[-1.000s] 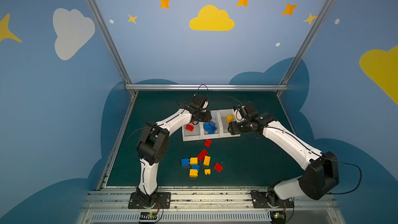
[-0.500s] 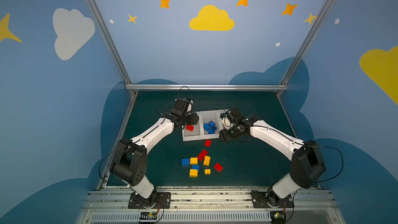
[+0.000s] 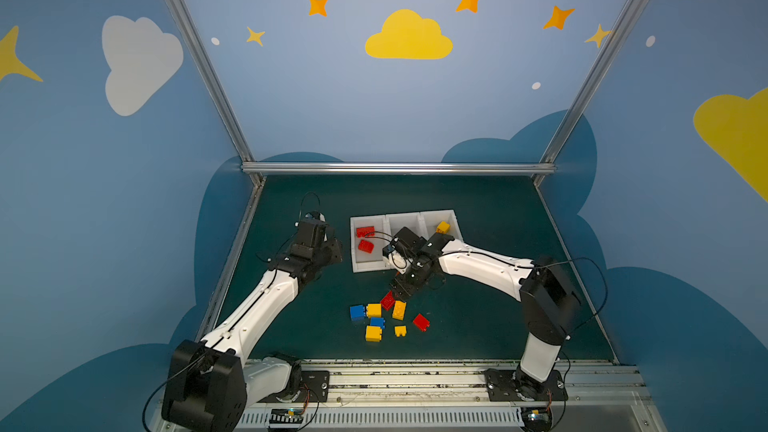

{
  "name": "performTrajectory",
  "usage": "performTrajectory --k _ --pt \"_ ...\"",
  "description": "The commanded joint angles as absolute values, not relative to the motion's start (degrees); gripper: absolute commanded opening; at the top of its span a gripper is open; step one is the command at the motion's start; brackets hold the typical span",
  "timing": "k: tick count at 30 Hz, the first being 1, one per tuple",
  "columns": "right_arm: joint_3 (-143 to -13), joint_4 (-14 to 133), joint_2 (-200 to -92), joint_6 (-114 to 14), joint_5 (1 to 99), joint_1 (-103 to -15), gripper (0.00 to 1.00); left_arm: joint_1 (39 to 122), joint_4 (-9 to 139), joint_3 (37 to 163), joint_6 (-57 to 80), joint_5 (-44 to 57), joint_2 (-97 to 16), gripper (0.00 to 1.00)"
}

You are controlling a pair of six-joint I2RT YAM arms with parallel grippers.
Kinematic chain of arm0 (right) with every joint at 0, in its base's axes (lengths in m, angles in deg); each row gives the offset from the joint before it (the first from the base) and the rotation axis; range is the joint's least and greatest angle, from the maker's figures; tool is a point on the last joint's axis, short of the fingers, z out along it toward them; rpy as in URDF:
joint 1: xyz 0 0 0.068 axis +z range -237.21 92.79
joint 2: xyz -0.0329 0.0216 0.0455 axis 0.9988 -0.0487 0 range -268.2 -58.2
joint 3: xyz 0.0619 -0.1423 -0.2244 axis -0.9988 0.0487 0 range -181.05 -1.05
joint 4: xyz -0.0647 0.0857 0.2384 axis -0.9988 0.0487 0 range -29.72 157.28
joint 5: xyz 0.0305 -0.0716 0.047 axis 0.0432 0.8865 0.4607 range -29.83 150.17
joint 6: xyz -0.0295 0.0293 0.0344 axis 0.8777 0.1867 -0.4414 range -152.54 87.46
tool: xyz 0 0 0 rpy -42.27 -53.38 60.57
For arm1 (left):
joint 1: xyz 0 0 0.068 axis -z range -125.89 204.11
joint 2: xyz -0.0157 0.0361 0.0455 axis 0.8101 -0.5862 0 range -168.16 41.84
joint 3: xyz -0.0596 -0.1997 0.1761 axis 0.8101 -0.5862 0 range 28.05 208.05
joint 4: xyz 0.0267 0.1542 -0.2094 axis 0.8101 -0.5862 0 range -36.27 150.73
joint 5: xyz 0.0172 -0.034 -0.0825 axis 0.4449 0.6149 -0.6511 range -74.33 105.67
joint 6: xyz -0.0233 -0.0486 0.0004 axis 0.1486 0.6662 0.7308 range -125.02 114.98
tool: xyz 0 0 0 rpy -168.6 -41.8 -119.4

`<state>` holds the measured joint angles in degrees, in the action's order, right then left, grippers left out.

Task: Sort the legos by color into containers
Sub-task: 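Lower the right gripper onto a red brick while the left gripper draws back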

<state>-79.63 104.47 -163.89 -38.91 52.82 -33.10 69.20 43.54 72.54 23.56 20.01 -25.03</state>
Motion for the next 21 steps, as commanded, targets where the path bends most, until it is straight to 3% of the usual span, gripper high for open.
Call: performTrajectory --k 1,21 --pt "-82.22 106.53 -166.44 -38.84 53.74 -31.42 0.81 68.57 43.20 70.59 24.92 21.21 -22.71 0.50" --pt "-86.70 107.57 -173.83 -38.91 54.03 -29.01 0.81 67.39 42.91 68.21 25.47 20.86 -20.81 0.51"
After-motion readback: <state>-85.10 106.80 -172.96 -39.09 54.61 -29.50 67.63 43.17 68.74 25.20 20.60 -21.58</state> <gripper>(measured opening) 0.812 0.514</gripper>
